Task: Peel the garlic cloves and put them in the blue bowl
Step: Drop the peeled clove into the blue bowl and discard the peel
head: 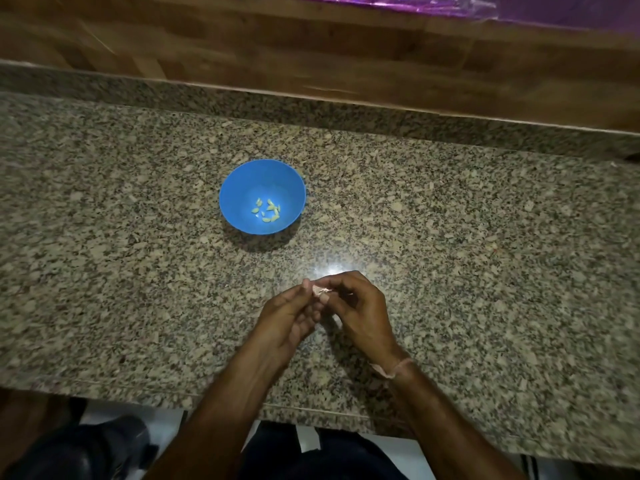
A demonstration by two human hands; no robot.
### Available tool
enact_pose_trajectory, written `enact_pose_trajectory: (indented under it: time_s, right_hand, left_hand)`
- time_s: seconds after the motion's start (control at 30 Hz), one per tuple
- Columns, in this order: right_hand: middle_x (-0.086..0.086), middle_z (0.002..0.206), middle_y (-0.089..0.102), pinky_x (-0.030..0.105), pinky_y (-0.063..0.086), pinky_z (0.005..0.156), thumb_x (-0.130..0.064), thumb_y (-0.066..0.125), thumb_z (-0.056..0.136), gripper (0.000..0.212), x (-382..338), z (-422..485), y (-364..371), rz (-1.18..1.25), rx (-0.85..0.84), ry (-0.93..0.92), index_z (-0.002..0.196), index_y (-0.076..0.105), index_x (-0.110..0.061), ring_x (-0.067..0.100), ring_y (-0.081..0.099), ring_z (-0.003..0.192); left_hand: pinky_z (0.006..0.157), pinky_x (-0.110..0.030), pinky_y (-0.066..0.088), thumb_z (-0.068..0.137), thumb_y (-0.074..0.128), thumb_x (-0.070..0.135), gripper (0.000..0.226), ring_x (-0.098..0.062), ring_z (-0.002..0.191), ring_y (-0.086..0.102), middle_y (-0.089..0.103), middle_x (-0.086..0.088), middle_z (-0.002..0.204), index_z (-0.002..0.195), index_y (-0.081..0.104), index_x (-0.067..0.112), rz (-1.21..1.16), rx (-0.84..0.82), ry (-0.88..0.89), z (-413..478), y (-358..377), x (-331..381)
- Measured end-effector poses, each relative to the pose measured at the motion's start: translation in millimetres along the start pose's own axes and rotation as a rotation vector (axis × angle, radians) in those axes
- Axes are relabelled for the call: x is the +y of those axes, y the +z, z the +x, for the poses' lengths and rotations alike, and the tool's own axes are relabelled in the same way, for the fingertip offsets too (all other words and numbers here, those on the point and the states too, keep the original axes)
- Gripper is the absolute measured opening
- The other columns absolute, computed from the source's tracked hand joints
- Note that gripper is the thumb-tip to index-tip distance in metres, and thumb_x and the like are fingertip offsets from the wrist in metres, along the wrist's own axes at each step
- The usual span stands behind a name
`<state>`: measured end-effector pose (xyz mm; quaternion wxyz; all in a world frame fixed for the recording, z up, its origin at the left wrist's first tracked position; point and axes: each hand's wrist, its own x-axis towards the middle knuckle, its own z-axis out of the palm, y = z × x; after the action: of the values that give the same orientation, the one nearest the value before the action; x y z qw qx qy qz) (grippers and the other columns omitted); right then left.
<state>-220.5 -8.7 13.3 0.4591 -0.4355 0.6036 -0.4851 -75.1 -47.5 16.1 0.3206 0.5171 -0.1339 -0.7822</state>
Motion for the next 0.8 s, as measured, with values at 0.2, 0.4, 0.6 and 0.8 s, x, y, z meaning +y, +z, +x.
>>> enact_pose_trajectory:
  time_s: [0.2, 0.4, 0.6, 0.8]
  right_hand:
    - [0.002, 0.101, 0.072, 0.026, 0.057, 0.082, 0.003, 0.077, 0.090, 0.017, -5, -3, -4, -0.004, 0.015, -0.042, 0.100, 0.079, -0.011, 0.017, 0.072, 0.094]
    - [0.000, 0.094, 0.077, 0.037, 0.062, 0.083, 0.000, 0.076, 0.092, 0.011, -3, -6, -5, -0.007, 0.063, -0.024, 0.095, 0.079, -0.010, 0.018, 0.075, 0.091]
    - [0.020, 0.096, 0.078, 0.061, 0.059, 0.088, -0.005, 0.073, 0.096, 0.007, -1, -12, -8, 0.252, 0.026, 0.222, 0.101, 0.078, -0.002, 0.031, 0.074, 0.087]
    - [0.029, 0.103, 0.073, 0.068, 0.056, 0.094, -0.015, 0.080, 0.092, 0.019, 5, -18, -8, 0.305, 0.015, 0.275, 0.106, 0.074, -0.003, 0.036, 0.069, 0.094]
  left_hand:
    - [0.057, -0.017, 0.054, 0.084, 0.067, 0.035, 0.033, -0.006, 0.064, 0.062, 0.071, -0.004, 0.080, 0.099, 0.074, 0.007, -0.022, -0.036, -0.039, -8, 12, -3]
    - [0.067, -0.018, 0.055, 0.084, 0.071, 0.036, 0.046, -0.007, 0.073, 0.062, 0.072, -0.005, 0.087, 0.115, 0.075, 0.002, 0.059, -0.039, 0.058, -12, 10, -9]
    - [0.081, -0.026, 0.058, 0.085, 0.074, 0.025, 0.036, -0.023, 0.098, 0.067, 0.074, -0.021, 0.117, 0.117, 0.074, 0.008, 0.092, -0.040, 0.165, -19, 11, -16]
    - [0.069, -0.019, 0.058, 0.079, 0.075, 0.020, 0.014, -0.011, 0.077, 0.068, 0.076, -0.006, 0.087, 0.091, 0.078, 0.014, 0.036, 0.006, 0.151, -26, 15, -17]
